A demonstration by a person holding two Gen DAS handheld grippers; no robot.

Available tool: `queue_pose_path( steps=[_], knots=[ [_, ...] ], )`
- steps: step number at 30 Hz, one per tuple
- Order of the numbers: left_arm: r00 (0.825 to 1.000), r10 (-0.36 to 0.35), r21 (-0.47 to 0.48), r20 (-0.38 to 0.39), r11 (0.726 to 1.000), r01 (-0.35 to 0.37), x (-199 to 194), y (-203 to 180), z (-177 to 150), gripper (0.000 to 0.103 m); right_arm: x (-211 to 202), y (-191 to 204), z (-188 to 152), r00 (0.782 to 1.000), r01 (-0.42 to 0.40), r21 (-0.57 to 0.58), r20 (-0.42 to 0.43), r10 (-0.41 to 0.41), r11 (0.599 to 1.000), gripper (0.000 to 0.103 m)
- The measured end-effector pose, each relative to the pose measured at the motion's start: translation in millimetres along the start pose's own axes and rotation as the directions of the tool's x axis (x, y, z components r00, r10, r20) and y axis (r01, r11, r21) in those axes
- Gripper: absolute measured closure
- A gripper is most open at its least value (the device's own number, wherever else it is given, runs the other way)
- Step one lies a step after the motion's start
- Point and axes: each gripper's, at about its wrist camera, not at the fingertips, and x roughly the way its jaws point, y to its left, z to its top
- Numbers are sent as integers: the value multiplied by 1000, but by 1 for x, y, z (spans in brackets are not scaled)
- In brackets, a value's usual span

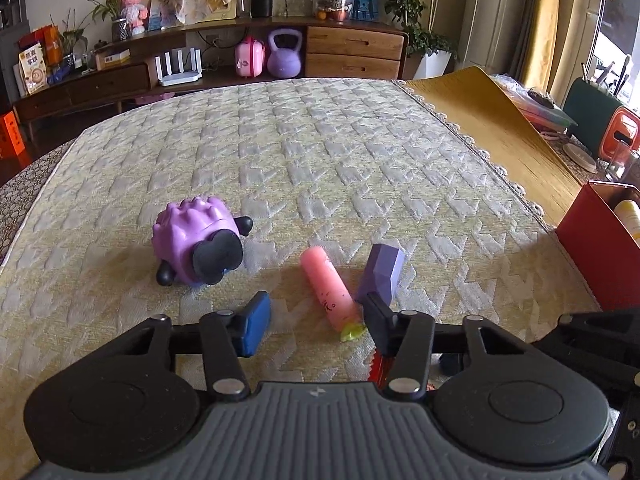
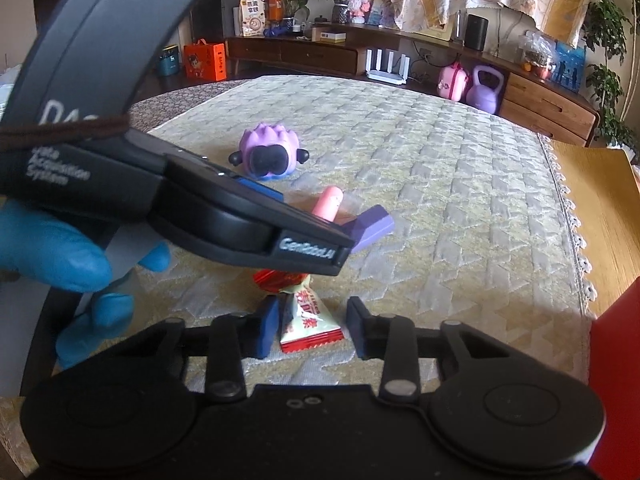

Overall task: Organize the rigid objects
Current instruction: 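Grasp the pink tube with the left gripper while the right grasps the red snack packet, then carry the pink tube and snack packet over the red tin with both grippers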

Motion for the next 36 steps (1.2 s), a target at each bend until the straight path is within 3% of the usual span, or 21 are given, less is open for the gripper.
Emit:
queue_pose_path(
  steps=[8, 21, 36],
  knots=[
    [1000, 6, 26, 2, 1000, -6, 4, -3, 3, 87, -6, 5, -5, 1000, 20, -14, 5, -20, 1000, 77],
    [1000, -1, -16, 0, 1000, 1, -20, 4, -8, 88, -45, -28, -17, 997, 71, 156, 25, -76, 985, 79],
    [995, -89, 17, 42, 996, 88, -85, -35, -14, 88, -117, -55, -31, 987, 95, 297, 94, -128, 950, 79]
  ],
)
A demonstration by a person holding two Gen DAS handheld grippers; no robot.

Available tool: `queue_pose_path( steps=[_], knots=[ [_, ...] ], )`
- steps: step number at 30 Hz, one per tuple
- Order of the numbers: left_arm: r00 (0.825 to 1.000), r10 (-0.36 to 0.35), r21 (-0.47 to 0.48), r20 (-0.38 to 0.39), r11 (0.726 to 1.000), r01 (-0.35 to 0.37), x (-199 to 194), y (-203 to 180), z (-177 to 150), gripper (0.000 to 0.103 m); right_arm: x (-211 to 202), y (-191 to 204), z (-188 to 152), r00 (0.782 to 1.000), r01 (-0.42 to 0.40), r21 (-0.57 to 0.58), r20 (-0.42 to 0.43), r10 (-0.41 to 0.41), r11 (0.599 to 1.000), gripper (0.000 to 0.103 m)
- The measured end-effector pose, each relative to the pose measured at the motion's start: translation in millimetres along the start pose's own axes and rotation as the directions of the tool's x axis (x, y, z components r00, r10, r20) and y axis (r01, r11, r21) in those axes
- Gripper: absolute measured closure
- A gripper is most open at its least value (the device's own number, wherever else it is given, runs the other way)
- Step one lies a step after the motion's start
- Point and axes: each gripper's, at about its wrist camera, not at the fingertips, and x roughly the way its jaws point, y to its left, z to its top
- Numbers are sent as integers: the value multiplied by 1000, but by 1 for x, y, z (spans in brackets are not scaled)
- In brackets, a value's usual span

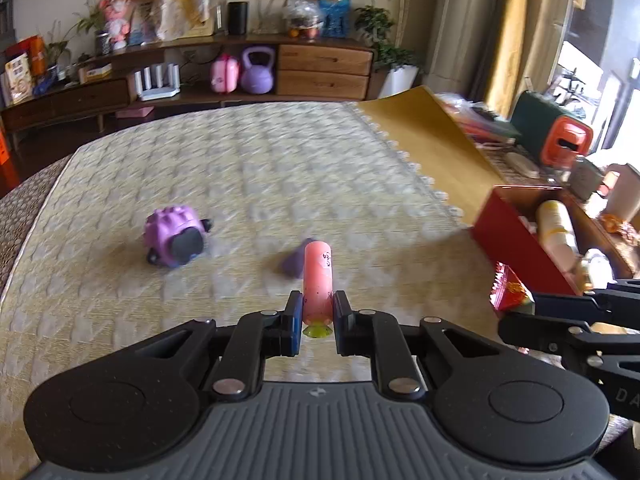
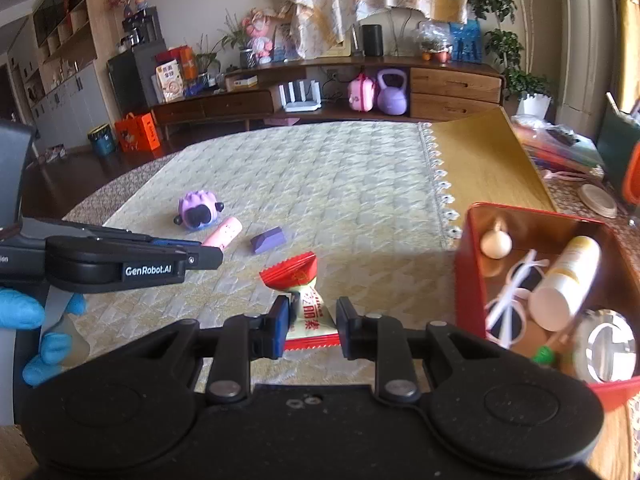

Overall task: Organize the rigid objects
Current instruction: 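Carry the pink tube and snack packet over the red tin with both grippers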

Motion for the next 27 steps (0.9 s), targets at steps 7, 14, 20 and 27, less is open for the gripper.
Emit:
queue_pose_path(
  steps=[7, 14, 20, 27],
  knots=[
    [998, -57, 42, 29, 998, 56, -23, -33, 6, 88, -33, -14, -2, 999, 30, 26, 44, -31, 999, 79],
    [994, -106, 82, 40, 991, 103, -33, -68, 9, 88, -58, -39, -5, 994, 70, 64, 76, -75, 995, 79],
    [989, -142, 114, 38, 984, 136, -35, -97, 9, 88, -73, -59, -10, 989, 105, 93, 95, -113, 990, 79],
    [984, -178, 170, 25, 970, 171, -33, -131, 8, 88, -83, -82, -17, 983, 136, 127, 108, -150, 983, 79]
  ],
)
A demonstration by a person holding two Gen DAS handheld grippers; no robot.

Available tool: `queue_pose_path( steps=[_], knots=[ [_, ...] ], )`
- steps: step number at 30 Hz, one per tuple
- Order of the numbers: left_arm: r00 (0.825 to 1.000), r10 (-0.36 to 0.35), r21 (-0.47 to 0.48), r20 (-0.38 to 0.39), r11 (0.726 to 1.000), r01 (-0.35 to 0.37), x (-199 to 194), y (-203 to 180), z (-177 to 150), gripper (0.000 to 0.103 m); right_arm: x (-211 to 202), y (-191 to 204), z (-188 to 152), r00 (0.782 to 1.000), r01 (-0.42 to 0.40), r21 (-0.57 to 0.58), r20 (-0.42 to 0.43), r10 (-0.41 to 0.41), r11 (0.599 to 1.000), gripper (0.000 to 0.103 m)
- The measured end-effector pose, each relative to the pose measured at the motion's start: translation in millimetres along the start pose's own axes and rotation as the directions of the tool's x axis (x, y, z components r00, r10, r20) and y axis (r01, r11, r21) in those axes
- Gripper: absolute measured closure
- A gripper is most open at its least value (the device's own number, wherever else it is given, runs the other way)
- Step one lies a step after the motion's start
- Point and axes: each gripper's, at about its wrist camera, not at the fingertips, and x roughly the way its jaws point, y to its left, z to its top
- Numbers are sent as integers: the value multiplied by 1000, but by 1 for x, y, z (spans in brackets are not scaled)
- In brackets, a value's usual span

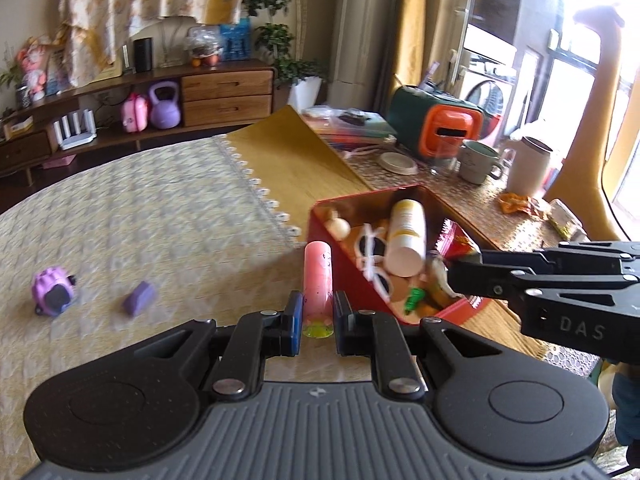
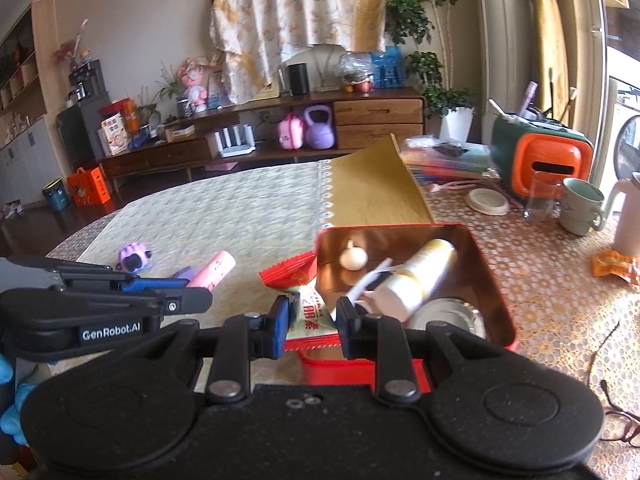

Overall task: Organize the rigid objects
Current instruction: 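Carry the pink tube and snack packet over the red tin with both grippers, then lower the pink tube and snack packet into the red tin and open both grippers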

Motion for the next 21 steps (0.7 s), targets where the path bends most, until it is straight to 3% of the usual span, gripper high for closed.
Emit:
queue_pose_path(
  steps=[11, 21],
  knots=[
    [998, -47, 69, -50, 996, 50, 30, -49, 6, 88, -3, -46, -4, 998, 69, 49, -8, -69, 996, 79],
    [992, -42, 80, -120, 995, 52, 72, -72, 17, 88, 17, -82, -3, 990, 130, 84, -62, -125, 988, 79]
  ],
)
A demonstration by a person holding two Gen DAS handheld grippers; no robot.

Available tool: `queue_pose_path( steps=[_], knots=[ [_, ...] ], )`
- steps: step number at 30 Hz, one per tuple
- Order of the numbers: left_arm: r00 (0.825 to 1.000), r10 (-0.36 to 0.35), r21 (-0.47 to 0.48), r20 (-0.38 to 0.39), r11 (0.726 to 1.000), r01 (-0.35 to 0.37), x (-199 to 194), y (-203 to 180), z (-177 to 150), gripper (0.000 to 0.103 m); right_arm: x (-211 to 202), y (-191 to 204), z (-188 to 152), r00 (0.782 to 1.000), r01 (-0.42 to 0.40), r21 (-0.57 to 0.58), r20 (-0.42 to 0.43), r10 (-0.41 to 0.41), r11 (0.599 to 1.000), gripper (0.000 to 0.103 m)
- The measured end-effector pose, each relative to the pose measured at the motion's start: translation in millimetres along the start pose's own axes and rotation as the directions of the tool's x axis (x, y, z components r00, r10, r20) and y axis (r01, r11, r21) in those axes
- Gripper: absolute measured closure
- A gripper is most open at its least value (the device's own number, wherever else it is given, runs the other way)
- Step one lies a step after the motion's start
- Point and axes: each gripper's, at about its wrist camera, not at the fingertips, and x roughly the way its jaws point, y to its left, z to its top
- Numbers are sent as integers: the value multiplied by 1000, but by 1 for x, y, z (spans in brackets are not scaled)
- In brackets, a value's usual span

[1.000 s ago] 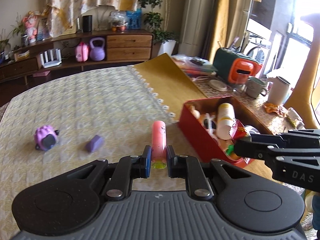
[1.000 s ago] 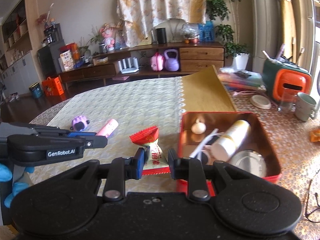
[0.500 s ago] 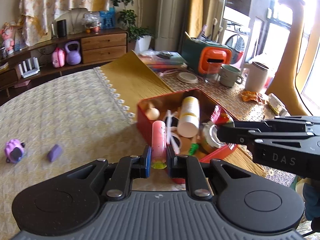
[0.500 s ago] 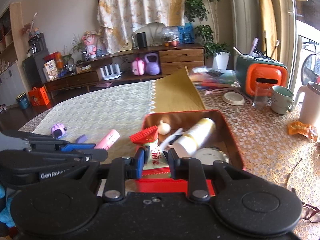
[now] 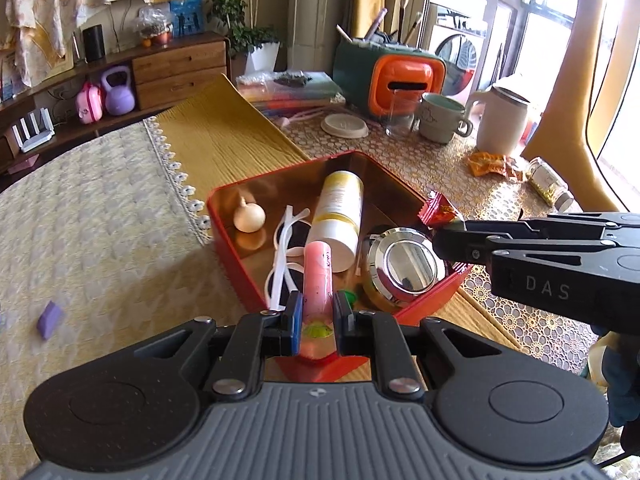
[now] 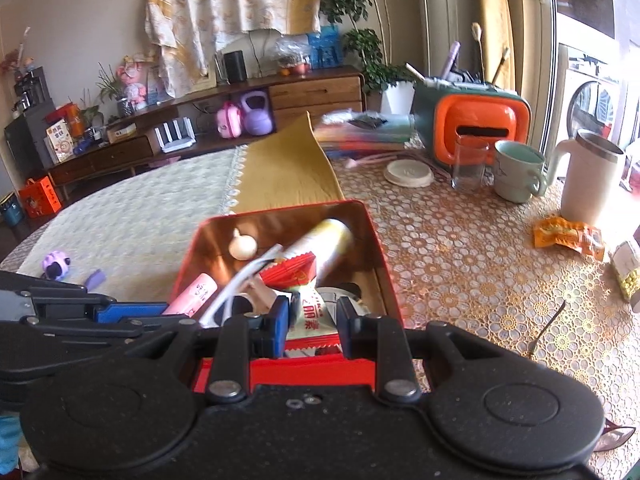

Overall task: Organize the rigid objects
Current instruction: 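Lower the pink tube and snack packet into the red tin and open both grippers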

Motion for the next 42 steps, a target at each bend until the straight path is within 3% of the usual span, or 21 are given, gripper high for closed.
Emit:
queue_pose_path(
  steps=[16, 29, 42],
  knots=[
    [996, 26, -15, -91, 1000, -27, 42, -9, 9, 88, 53, -10, 16, 994, 33, -24, -102, -36, 999, 79],
    [989, 9, -39, -146, 999, -15, 66, -11, 12, 88, 54, -6, 12, 993, 37, -74, -111, -45, 997, 78],
    [988, 10, -17, -151, 1000, -13, 69, -15, 13, 88, 50, -9, 7, 993, 34, -57, -108, -40, 998, 74]
  ],
)
